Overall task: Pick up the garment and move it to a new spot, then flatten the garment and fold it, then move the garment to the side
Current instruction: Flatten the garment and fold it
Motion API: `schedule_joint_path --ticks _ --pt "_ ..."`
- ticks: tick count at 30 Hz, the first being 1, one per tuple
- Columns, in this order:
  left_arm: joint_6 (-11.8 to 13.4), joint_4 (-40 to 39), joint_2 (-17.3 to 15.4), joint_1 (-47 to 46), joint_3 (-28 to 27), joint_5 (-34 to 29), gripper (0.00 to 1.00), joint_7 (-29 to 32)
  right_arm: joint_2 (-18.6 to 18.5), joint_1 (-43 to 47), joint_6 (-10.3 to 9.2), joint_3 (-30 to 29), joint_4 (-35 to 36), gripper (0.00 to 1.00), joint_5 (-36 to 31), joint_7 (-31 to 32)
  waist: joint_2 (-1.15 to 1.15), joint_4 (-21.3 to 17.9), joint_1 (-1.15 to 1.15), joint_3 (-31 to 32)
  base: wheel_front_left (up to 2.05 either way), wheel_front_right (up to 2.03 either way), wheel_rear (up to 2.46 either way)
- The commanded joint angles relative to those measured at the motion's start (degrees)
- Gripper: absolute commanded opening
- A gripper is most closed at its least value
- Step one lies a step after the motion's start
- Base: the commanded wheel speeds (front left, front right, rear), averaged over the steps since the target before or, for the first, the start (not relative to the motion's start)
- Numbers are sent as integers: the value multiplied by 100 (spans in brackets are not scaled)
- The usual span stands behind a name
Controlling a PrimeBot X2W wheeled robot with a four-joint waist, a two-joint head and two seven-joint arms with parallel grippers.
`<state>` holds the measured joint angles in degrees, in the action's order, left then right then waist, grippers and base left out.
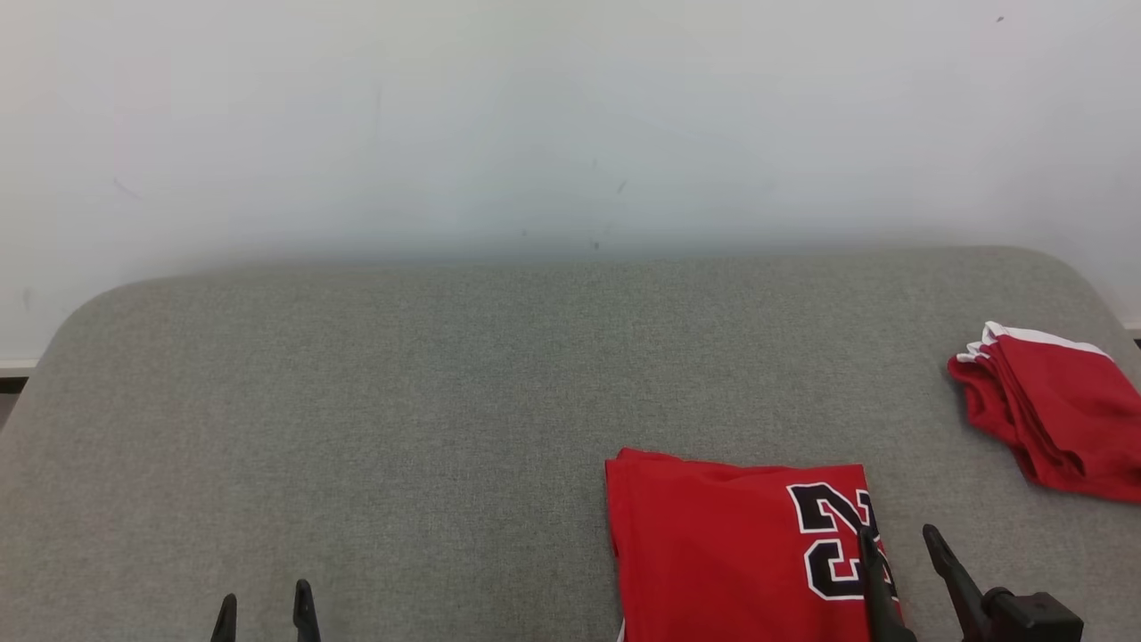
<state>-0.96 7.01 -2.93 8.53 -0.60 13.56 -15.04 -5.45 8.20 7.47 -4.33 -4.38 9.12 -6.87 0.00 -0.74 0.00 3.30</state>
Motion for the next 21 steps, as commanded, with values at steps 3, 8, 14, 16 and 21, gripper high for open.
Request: schedule_joint_path --ticks 3,8,14,16,21 --pt "-15 37 8 92 -49 -5 100 -16 -2 -92 4 117 -88 100 83 -53 0 24 0 14 0 0 0" --pt "-47 106 8 104 -48 -66 100 -16 -20 -149 4 206 -105 100 127 -11 0 50 0 -18 0 0 0" --pt "-37 124 8 114 18 -56 100 -16 -21 -216 4 220 -49 100 121 27 0 73 0 -86 0 0 0" --pt "-26 124 8 103 36 -47 100 -16 -41 -236 4 194 -46 100 55 63 0 77 0 -107 0 0 0" --pt "-18 130 8 54 69 -42 100 -16 0 -270 4 144 -34 100 22 79 0 91 0 -148 0 0 0"
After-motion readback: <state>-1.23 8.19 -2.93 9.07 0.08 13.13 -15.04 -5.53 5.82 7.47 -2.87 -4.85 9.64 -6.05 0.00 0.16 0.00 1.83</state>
